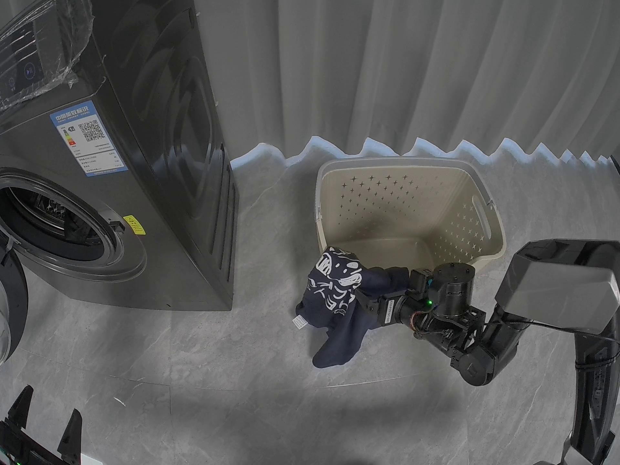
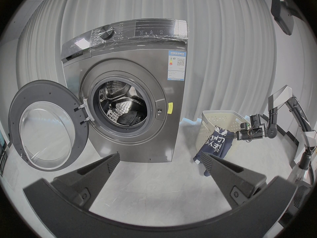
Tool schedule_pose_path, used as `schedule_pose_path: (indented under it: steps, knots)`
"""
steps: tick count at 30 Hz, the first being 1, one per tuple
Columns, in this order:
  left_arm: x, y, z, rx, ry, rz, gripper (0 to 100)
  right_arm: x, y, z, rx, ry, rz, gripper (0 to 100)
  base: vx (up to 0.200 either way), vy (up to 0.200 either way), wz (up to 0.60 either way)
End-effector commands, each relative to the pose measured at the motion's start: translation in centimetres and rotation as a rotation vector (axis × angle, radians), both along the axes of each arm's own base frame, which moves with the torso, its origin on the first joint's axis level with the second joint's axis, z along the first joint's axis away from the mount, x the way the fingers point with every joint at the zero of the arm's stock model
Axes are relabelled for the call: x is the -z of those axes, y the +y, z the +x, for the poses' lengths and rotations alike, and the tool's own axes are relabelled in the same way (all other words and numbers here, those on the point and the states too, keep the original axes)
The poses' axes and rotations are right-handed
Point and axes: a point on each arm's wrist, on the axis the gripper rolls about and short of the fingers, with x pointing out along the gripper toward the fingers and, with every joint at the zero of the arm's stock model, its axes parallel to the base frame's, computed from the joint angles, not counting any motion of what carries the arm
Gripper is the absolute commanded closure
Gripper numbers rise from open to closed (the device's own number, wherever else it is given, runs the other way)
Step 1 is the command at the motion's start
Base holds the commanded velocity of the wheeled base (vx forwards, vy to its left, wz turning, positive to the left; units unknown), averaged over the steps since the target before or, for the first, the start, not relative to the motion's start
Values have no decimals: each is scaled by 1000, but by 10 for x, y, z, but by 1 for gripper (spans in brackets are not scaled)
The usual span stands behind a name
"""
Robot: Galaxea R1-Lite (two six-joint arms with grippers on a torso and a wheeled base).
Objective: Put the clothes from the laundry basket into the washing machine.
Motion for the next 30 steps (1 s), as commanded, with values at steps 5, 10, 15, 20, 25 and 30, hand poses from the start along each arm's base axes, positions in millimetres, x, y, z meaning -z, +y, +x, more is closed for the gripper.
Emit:
schedule_pose_path:
  steps: [5,10,15,20,25,30]
  knots:
    - [5,0,1,-4,10,-2,0,8,11,10,-15,-20,19,100,0,0,0]
    - [5,0,1,-4,12,-2,0,3,13,6,-27,-43,36,100,0,0,0]
    - [5,0,1,-5,12,-2,0,-6,15,-6,-54,-69,55,100,0,0,0]
    - [5,0,1,-4,13,-2,0,-33,11,-23,-68,-108,89,100,0,0,0]
    - [5,0,1,-1,12,-1,0,-98,5,-59,-115,-242,208,100,0,0,0]
    - [5,0,1,5,12,4,0,-140,-3,-97,-166,-316,303,100,0,0,0]
